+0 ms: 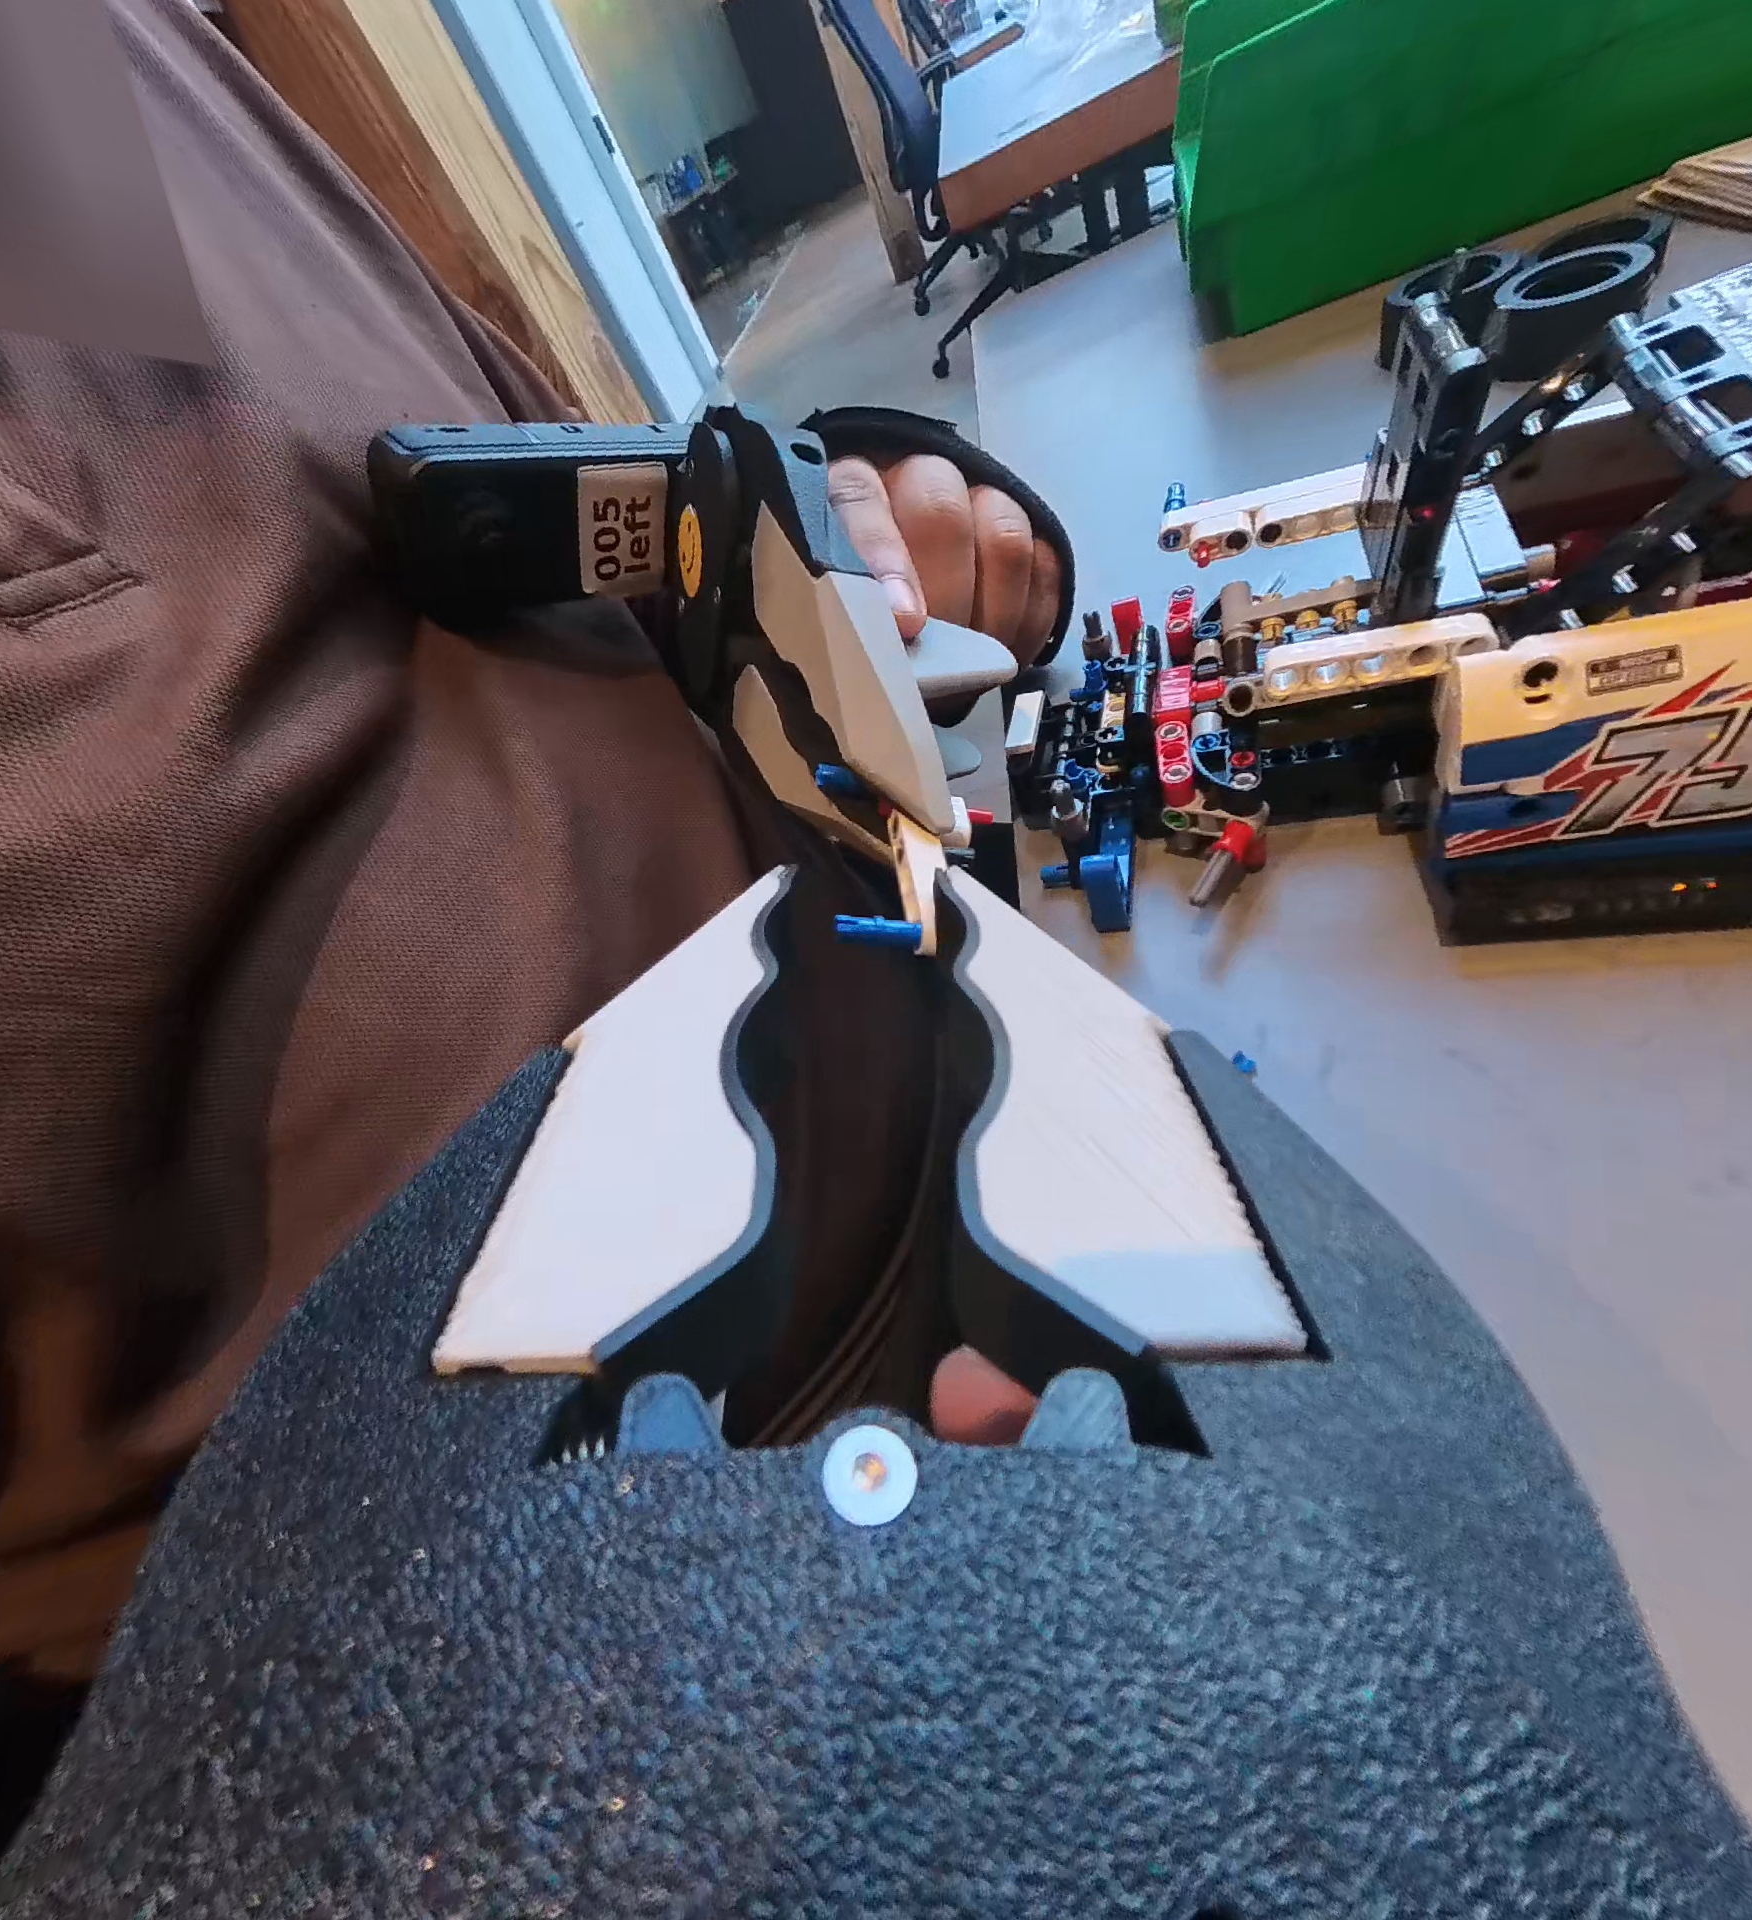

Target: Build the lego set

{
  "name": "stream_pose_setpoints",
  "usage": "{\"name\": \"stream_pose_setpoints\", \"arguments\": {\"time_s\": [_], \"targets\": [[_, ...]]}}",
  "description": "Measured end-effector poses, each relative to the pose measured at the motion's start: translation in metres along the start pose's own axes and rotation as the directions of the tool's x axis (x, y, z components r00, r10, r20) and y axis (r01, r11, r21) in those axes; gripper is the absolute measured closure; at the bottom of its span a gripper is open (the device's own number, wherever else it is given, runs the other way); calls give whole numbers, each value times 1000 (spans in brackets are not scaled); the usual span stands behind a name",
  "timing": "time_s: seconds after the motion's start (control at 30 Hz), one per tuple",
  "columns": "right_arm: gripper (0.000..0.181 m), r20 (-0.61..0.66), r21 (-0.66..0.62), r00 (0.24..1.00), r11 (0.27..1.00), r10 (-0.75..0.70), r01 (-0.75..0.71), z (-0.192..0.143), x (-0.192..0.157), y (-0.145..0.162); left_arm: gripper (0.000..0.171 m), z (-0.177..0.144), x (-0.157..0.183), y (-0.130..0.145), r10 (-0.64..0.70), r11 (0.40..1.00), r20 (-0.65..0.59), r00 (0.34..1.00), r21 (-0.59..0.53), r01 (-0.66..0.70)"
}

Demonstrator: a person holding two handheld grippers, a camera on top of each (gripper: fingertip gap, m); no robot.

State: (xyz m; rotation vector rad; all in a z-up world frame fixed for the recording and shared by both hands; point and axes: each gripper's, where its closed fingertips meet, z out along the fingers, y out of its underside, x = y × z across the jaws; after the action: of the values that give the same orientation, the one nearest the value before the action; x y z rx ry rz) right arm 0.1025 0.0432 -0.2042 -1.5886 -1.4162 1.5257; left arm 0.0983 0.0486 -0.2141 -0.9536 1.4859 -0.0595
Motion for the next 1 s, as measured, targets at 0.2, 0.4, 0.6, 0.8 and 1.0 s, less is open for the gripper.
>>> {"name": "stream_pose_setpoints", "arguments": {"time_s": [0.2,0.4,0.6,0.8,1.0], "targets": [[157,-2,-4,1000,1000,16,-16,1,2,1,167,-1,2,0,5,1000,-3,1000,-2,-5],[158,11,-37,1000,999,13,-12,4,0,8,167,-1,9,0,5,1000,-44,999,1,-5],[158,28,-54,1000,999,9,-7,5,-4,11,167,-1,13,-1,6,1000,-67,998,4,-5],[157,27,-55,1000,998,11,-9,5,-3,12,167,-1,13,0,7,1000,-65,998,3,-7],[157,18,-69,1000,998,9,-8,6,-1,14,167,-2,15,0,16,1000,-70,997,3,-16]]}}
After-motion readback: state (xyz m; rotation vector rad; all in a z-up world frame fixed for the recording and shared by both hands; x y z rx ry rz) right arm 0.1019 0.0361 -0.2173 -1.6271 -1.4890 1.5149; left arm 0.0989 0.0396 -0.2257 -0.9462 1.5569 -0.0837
